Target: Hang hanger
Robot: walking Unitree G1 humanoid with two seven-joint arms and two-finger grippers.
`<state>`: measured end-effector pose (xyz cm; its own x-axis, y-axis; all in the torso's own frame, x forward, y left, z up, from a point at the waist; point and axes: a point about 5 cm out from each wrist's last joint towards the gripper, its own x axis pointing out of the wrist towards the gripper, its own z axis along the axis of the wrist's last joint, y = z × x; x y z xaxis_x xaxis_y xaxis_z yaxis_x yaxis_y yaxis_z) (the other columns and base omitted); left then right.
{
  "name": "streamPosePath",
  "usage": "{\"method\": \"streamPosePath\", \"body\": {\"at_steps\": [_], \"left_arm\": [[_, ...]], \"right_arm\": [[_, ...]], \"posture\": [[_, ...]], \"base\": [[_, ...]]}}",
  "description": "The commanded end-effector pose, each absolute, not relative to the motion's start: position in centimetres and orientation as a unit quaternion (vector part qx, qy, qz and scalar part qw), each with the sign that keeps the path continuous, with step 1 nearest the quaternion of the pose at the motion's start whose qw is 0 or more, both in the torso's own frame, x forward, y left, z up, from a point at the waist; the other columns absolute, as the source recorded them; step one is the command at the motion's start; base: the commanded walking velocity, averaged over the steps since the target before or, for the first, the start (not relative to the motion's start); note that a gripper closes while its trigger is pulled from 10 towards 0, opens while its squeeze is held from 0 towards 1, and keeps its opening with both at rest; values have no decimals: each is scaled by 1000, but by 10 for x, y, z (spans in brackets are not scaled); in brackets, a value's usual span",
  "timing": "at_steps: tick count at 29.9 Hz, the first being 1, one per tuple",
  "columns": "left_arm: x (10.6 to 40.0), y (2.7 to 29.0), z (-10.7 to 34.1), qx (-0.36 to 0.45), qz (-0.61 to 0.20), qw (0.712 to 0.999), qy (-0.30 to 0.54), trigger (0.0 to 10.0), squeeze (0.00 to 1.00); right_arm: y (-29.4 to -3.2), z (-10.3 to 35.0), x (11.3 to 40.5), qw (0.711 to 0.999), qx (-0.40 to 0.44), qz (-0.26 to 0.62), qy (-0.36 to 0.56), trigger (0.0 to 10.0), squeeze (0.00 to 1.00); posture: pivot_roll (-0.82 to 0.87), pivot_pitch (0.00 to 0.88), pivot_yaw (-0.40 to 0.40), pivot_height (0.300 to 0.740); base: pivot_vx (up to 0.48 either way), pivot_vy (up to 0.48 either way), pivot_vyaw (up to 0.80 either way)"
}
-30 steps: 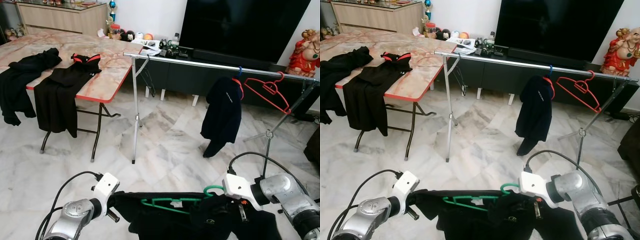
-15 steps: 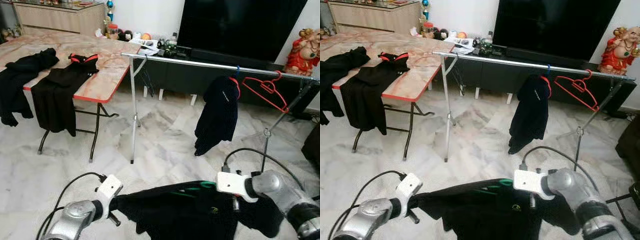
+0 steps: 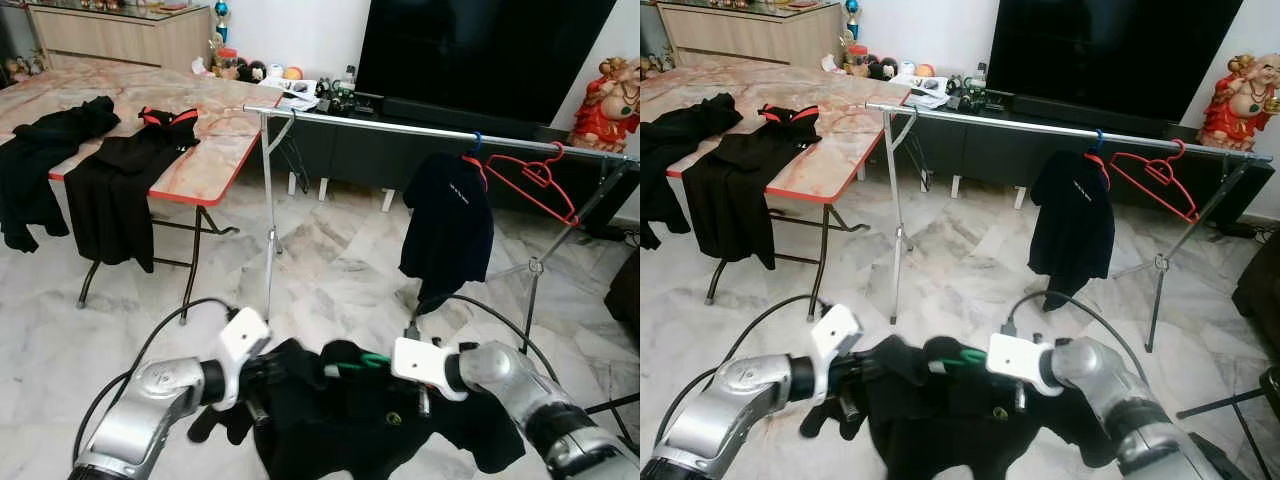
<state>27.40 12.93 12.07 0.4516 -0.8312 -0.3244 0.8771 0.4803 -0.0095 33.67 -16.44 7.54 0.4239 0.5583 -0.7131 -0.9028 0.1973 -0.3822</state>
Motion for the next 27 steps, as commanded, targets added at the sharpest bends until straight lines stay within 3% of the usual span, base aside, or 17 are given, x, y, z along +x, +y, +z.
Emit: {"method": "streamPosePath", "body": {"at_steps": [1, 2, 5, 6, 7, 8, 9, 10, 11, 12, 13, 21, 27], "left_arm": [[263, 116, 127, 80, -549, 820, 144, 0, 0], [257, 113, 125, 84, -560, 810, 153, 0, 0], [254, 111, 122, 88, -563, 806, 160, 0, 0], [252, 109, 119, 92, -568, 801, 166, 745, 0], [246, 105, 115, 99, -586, 786, 174, 2235, 0], [244, 104, 115, 100, -590, 782, 176, 2667, 39], [243, 102, 116, 99, -596, 778, 173, 4510, 376], [242, 101, 117, 98, -599, 776, 173, 4510, 376], [240, 96, 121, 88, -607, 771, 172, 9333, 1000], [240, 96, 121, 88, -607, 771, 172, 9333, 1000], [241, 94, 122, 92, -610, 768, 172, 10000, 1000], [241, 91, 117, 112, -611, 762, 181, 10000, 1000], [245, 111, 115, 133, -569, 787, 196, 10000, 1000]], "right_arm": [[-163, 87, 348, 779, -384, 456, 193, 0, 0], [-156, 94, 353, 805, -357, 440, 173, 0, 0], [-151, 100, 359, 828, -338, 419, 157, 0, 0], [-148, 102, 361, 837, -327, 413, 151, 0, 0], [-140, 105, 363, 849, -311, 405, 139, 0, 0], [-138, 105, 364, 851, -308, 403, 137, 0, 0], [-134, 105, 364, 853, -303, 404, 135, 0, 0], [-132, 105, 364, 853, -300, 405, 134, 0, 0], [-125, 104, 364, 858, -292, 403, 130, 0, 0], [-125, 104, 364, 858, -292, 403, 130, 0, 0], [-121, 104, 364, 859, -287, 403, 130, 0, 0], [-109, 103, 365, 865, -289, 391, 121, 0, 0], [-107, 102, 362, 841, -315, 426, 110, 0, 0]], "posture": [[224, 0, -119, 740], [225, 0, -118, 740], [229, 0, -116, 740], [228, 0, -114, 740], [228, 0, -114, 740], [228, 0, -114, 740], [227, 0, -113, 740], [227, 0, -113, 740], [227, 0, -113, 740], [227, 0, -113, 740], [233, 0, -113, 740], [234, 0, -113, 740], [246, 0, -119, 740]], "base": [[0, 0, 0], [0, 0, 0], [0, 0, 0], [0, 0, 0], [0, 0, 0], [0, 0, 0], [0, 0, 0], [0, 0, 0], [0, 0, 0], [0, 0, 0], [0, 0, 0], [0, 0, 0], [0, 0, 0]]}}
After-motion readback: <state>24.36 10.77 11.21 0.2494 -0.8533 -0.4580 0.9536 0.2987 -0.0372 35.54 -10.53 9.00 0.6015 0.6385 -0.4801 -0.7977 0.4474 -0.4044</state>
